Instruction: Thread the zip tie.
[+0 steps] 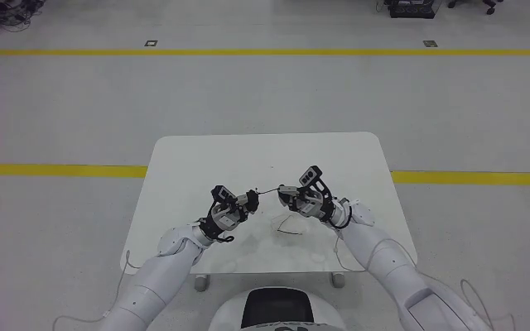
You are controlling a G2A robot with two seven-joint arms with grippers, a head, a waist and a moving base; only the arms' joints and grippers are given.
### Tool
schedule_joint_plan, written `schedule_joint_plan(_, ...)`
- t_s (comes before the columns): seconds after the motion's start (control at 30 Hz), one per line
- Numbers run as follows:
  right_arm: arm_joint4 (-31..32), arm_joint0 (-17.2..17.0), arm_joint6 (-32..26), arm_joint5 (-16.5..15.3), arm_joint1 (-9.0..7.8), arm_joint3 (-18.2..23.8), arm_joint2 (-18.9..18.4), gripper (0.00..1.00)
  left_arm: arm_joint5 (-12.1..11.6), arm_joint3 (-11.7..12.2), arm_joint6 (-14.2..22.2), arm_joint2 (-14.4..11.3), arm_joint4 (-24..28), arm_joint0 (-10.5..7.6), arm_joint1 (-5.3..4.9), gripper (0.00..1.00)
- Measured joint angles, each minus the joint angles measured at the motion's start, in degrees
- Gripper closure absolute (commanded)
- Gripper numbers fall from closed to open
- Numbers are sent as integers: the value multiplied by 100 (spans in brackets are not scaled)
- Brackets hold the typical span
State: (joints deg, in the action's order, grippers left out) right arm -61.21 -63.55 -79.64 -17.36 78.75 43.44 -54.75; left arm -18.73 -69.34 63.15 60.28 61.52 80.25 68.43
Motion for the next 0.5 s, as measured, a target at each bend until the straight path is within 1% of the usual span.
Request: schedule_joint_plan(0.5, 4, -34, 0, 5, -22, -1, -101, 100, 0, 0, 0, 0, 0, 0, 0, 100)
